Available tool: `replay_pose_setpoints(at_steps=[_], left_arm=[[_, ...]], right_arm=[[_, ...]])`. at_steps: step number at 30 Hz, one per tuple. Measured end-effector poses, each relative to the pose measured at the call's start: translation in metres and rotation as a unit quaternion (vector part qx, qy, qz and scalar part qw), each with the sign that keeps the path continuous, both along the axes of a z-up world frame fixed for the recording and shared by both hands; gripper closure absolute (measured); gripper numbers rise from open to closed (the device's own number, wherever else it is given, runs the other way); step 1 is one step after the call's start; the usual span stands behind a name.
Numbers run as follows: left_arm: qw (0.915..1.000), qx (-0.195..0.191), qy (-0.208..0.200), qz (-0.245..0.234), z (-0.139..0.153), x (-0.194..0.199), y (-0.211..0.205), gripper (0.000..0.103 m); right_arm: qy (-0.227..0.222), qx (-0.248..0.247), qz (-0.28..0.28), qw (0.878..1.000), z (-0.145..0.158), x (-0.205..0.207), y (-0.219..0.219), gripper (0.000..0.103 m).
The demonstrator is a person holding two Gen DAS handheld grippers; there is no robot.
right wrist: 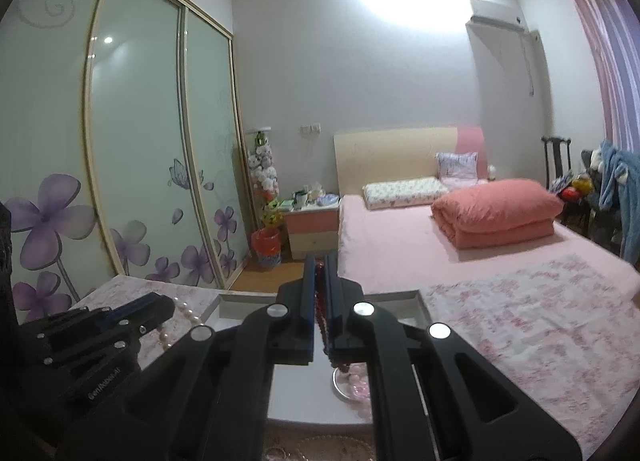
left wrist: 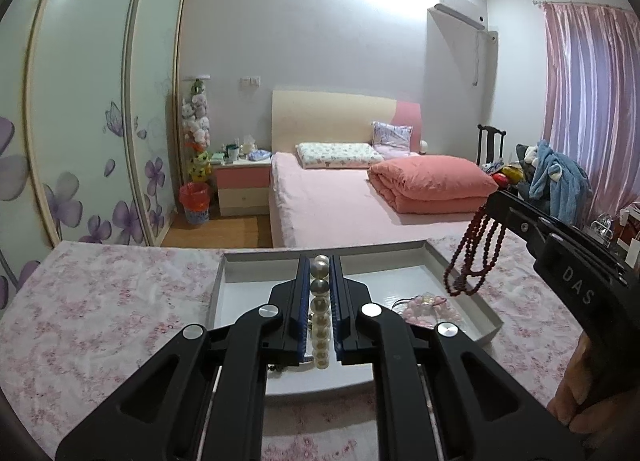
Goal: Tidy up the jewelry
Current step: 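Lower both necklaces into the gray tray and open both grippers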
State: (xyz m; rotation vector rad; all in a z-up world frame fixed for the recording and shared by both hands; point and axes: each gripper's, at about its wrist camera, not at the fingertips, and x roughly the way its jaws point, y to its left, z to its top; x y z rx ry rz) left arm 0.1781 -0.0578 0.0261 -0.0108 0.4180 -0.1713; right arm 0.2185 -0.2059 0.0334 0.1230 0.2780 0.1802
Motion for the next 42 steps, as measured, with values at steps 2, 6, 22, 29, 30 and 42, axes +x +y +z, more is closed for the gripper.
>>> replay_pose_setpoints(at_steps=[2,6,22,29,30,42], left_arm=[[0.9999,-0.003,0.01,-0.001,-0.006,0.01,0.0,0.093],[0.9997,-0.005,0.024,-0.005,-0.015,0.026,-0.001,0.093],[0.9966,-0.014,0.081,-0.003,-0.039,0.053,-0.004,0.092],[0.9967,-0.023,0.076,0.018,-0.031,0.038,0.017,0.092],[0.9966,-0.023,0.076,0.02,-0.03,0.036,0.021,0.092],[0.995,-0.02,0.094,0.026,-0.036,-0.006,0.049,0.076]], right_arm=[[0.017,0.008,0.007,1.0,-0.008,0.013,-0.001,0.098],[0.052,0.021,0.013,0.998,-0.023,0.037,-0.004,0.098],[0.125,0.052,0.013,0.991,-0.054,0.072,-0.017,0.064],[0.125,0.053,0.005,0.991,-0.05,0.054,-0.033,0.063],[0.127,0.052,0.005,0.99,-0.05,0.051,-0.035,0.064],[0.215,-0.01,0.025,0.976,-0.087,0.01,-0.039,0.066]])
